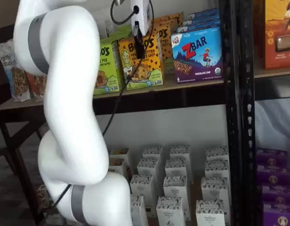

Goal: Pick up the orange box on the top shelf, the fifth box from the left

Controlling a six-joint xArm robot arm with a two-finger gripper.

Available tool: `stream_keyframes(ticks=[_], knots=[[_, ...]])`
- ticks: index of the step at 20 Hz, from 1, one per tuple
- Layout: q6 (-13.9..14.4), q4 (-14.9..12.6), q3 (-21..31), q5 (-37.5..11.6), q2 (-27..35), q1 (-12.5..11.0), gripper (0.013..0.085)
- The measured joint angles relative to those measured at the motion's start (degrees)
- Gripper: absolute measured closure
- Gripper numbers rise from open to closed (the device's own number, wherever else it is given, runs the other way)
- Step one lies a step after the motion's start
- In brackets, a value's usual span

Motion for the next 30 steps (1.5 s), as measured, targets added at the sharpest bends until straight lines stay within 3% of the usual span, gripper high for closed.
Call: stream_keyframes(ticks=[3,29,30], knots=[[-0.08,0.15,-0.01,0.04,-0.01,-0.1,0.041],[-0.1,0.12,0.47,-0.56,-0.31,-0.07,0.041],[-0.11,0.14,0.47,-0.55,-0.31,-0.08,0.045]])
